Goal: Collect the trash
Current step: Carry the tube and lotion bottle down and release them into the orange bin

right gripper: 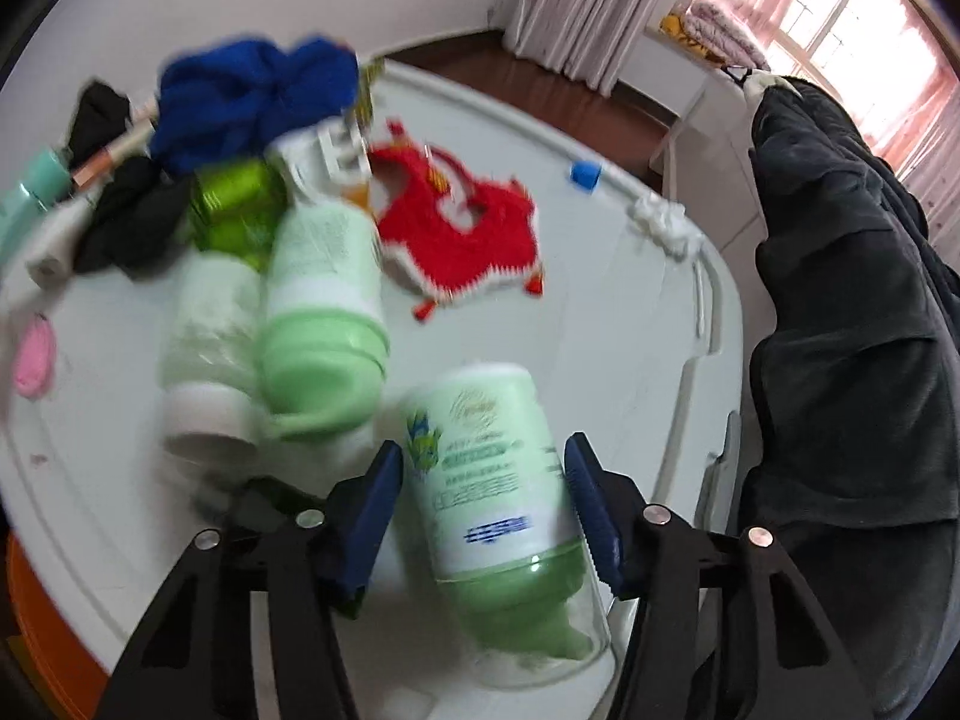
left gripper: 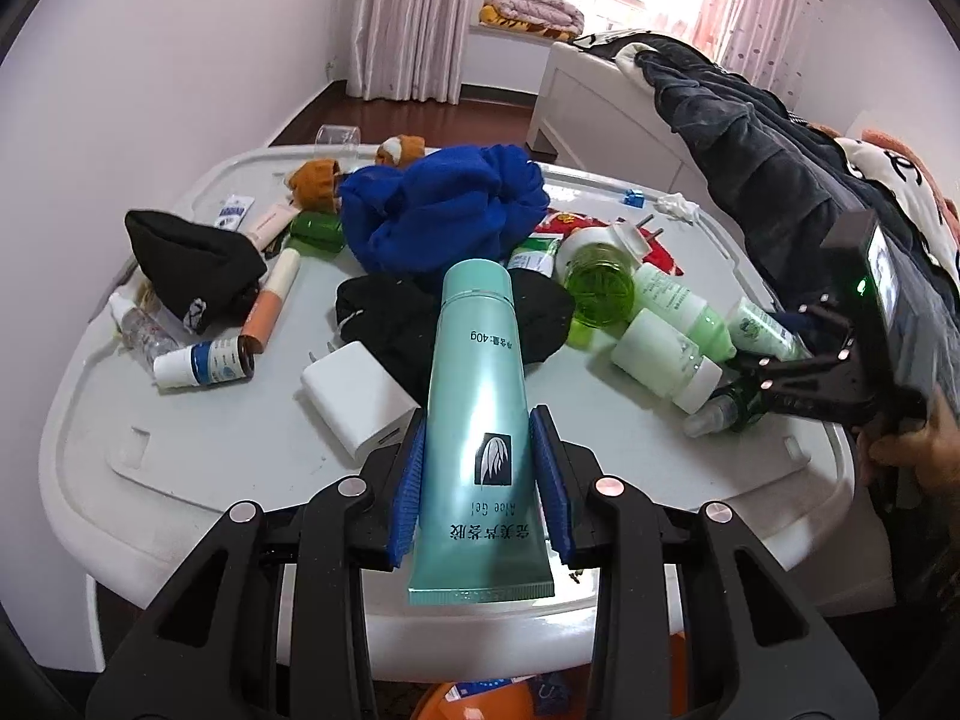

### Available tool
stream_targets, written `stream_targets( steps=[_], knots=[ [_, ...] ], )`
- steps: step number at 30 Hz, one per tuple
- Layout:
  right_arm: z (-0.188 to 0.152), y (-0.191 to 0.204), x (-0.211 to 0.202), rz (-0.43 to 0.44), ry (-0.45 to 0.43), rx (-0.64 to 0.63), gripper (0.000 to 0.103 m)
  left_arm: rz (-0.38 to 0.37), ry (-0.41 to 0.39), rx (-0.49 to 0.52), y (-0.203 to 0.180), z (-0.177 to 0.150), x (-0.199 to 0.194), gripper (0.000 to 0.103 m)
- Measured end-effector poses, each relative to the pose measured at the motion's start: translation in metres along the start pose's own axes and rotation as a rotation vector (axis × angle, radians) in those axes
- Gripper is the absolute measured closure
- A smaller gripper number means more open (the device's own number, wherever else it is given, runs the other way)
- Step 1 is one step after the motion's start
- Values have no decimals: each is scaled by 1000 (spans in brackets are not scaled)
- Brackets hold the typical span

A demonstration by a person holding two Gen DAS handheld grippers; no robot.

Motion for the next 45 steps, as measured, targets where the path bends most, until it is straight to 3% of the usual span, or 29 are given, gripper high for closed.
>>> stream_targets(
  steps=[3, 9, 19, 27, 34, 40, 44, 45],
  knots=[
    [-4, -1, 6, 3, 27, 42, 54, -10, 9, -13, 1, -1, 2, 70],
    [-5, -3, -7, 55, 16, 158, 55, -17, 16, 5, -2, -5, 2, 70],
    [-13, 11, -76, 124, -103, 266, 56, -76, 19, 73, -20, -17, -26, 70],
    [-32, 37, -85, 143, -108, 243, 56, -96, 55, 112, -24, -60, -68, 70],
    [-56, 95, -142, 256, -165, 207, 56, -132, 191, 189, -29, -109, -86, 70],
    [-102, 158, -148, 354, -79, 165, 56, -159, 341, 217, -34, -149, -75, 69],
    [-137, 179, -124, 388, 46, 178, 55, -143, 394, 214, -31, -163, -69, 68],
    [-143, 180, -121, 378, 57, 179, 46, -136, 402, 218, -31, -164, -68, 60]
  ],
)
Point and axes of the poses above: each gripper's, at about its wrist camera, not at the fingertips, and x roughly the way its jaws point, y to its left, z to its top, the point moved 4 cm from there along x, roughly the way its jaws point, and after that the axes turned 1 degree about z, right-handed, at the moved point
